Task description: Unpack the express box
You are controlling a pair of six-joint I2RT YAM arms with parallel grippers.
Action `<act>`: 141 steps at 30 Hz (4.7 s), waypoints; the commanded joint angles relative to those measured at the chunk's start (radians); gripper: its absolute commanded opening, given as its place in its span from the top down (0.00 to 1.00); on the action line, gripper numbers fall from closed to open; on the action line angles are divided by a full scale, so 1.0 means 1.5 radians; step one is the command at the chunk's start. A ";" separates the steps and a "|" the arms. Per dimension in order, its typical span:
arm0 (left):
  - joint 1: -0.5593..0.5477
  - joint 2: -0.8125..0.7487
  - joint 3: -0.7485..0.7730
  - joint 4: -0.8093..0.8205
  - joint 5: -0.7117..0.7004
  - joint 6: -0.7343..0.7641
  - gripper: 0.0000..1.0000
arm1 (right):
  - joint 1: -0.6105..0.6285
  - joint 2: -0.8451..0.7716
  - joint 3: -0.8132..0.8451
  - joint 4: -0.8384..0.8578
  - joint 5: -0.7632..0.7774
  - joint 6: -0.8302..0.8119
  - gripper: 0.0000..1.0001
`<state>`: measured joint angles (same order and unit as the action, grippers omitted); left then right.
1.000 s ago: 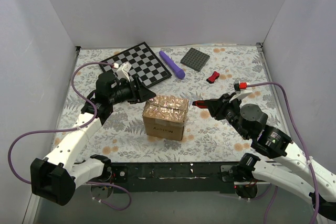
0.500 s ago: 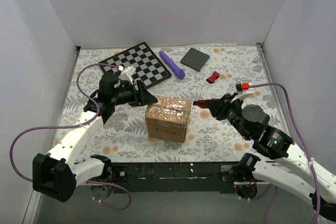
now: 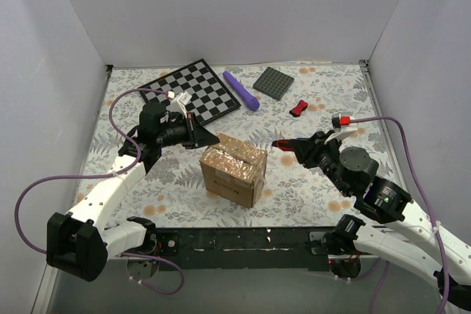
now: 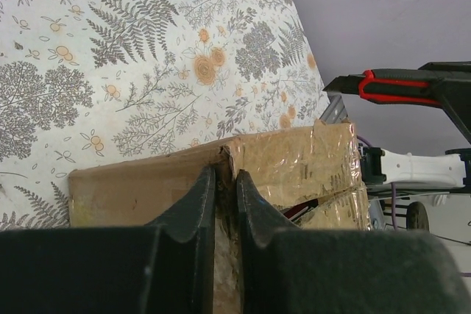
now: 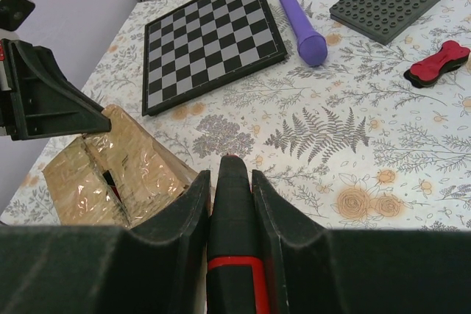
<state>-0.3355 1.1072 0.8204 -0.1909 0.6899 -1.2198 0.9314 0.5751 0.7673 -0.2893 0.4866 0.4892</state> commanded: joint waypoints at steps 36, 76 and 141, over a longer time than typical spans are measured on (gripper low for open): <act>-0.001 -0.105 -0.076 0.084 -0.287 -0.189 1.00 | 0.000 0.069 -0.065 0.332 0.084 0.168 0.99; -0.023 -0.177 -0.134 0.065 -0.482 -0.345 1.00 | 0.000 0.100 -0.030 0.176 -0.051 0.325 0.99; -0.054 -0.244 -0.032 -0.025 -0.720 -0.199 0.20 | -0.019 0.164 0.046 0.063 -0.179 0.212 0.99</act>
<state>-0.4191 0.7906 0.7162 -0.1814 -0.3332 -1.6245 0.9062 0.7727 0.7704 -0.1555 0.2214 0.9497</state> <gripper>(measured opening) 0.796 0.302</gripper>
